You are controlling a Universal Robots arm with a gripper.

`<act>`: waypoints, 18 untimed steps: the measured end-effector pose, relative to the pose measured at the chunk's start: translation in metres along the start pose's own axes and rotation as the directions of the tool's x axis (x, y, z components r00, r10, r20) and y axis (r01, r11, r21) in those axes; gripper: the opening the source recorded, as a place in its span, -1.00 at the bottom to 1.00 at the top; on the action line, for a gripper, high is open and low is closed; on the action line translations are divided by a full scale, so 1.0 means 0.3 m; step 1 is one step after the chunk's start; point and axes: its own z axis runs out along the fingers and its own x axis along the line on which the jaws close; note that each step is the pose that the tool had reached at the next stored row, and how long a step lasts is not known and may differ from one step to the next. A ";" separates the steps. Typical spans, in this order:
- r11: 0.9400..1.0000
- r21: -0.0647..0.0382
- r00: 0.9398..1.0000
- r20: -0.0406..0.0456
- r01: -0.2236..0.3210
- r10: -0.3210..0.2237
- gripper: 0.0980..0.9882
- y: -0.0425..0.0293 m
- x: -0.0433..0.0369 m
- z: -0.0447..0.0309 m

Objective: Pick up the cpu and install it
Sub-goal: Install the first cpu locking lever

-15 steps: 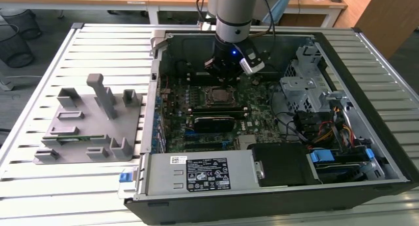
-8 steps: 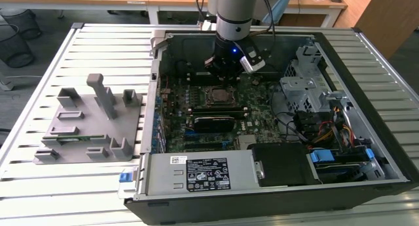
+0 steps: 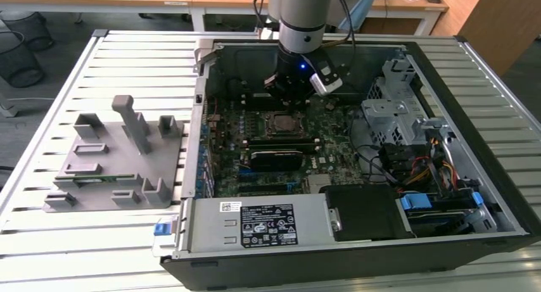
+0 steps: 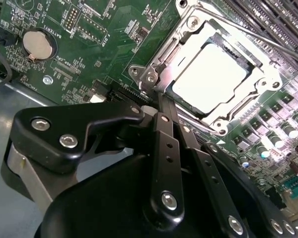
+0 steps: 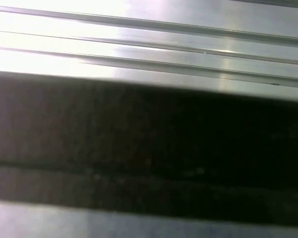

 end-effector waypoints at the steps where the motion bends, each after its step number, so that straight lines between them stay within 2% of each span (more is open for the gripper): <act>1: 1.000 0.003 1.000 0.000 0.000 0.000 -0.98 0.000 0.000 0.001; 4: 1.000 0.007 1.000 -0.001 0.000 0.000 -0.98 0.000 0.000 0.006; 8: 1.000 0.005 1.000 -0.001 0.000 0.000 -0.98 -0.001 0.000 0.010; 10: 1.000 -0.006 1.000 0.001 0.000 0.000 -0.98 0.000 0.000 0.011; 12: 1.000 -0.025 1.000 0.002 0.000 0.000 -0.98 -0.001 0.000 0.012; 16: 0.999 -0.048 1.000 0.005 0.000 0.001 -0.98 0.000 0.000 0.010; 18: 0.999 -0.054 1.000 0.006 -0.001 0.001 -0.98 0.001 0.000 0.001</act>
